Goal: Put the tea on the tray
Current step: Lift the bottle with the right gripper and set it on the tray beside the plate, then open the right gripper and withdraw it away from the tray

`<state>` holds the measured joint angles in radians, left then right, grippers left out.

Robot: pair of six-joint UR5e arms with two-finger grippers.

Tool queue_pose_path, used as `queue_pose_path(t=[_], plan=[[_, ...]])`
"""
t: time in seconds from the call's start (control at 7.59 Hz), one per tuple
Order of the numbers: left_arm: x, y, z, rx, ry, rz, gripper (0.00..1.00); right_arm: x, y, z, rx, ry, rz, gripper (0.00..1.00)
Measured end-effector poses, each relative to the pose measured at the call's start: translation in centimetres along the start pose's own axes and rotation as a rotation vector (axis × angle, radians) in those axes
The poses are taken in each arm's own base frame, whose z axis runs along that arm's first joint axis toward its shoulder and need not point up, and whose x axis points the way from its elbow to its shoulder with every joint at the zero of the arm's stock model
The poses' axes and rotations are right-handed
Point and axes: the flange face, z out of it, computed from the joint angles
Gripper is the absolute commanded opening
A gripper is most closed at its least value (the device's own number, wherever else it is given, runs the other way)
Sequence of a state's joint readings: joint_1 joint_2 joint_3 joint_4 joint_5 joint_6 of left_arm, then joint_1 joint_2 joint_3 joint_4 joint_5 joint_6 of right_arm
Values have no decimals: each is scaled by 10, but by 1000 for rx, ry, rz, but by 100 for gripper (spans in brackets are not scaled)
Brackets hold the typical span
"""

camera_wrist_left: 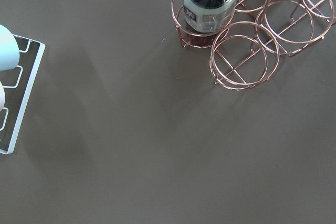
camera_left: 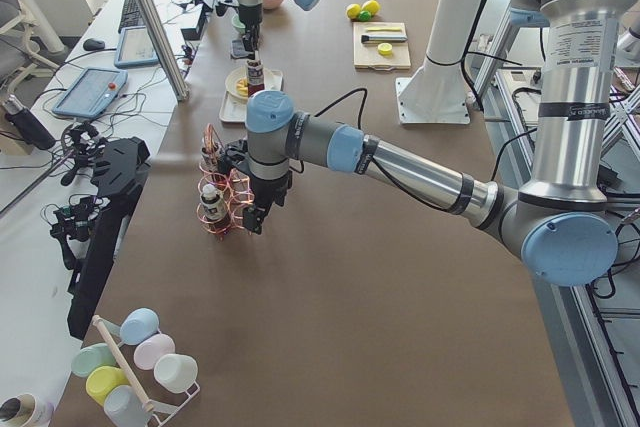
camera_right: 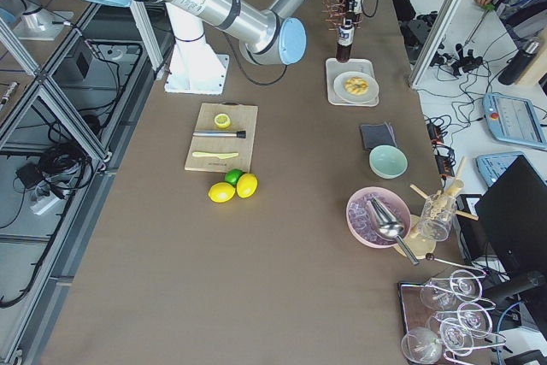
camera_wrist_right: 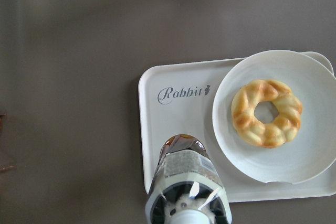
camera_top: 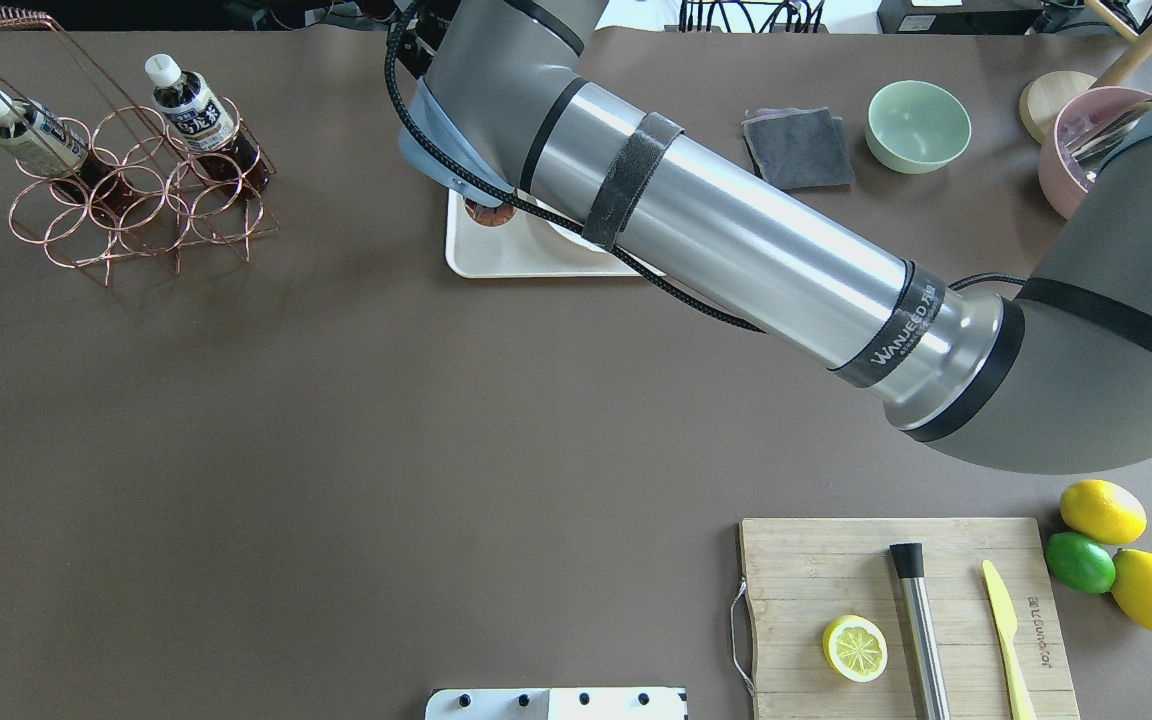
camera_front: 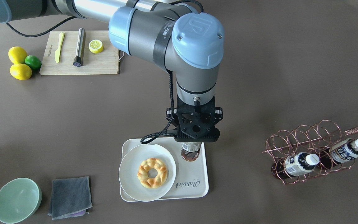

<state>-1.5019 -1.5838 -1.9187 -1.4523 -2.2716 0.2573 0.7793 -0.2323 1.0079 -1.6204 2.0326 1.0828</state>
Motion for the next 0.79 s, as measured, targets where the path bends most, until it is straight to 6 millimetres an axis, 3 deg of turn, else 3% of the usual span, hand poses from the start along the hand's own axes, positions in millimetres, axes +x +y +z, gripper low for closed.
queue_pose_path(t=[0.4, 0.53, 0.66, 0.79], plan=[[-4, 8, 1, 5, 6, 4, 96, -9, -14, 31, 22, 25, 11, 0], [-4, 8, 1, 6, 6, 5, 96, -10, -16, 39, 26, 19, 13, 4], [-3, 8, 0, 9, 6, 6, 96, -9, -18, 43, 28, 18, 14, 84], [-3, 8, 0, 9, 6, 6, 96, -10, -19, 43, 28, 18, 15, 99]])
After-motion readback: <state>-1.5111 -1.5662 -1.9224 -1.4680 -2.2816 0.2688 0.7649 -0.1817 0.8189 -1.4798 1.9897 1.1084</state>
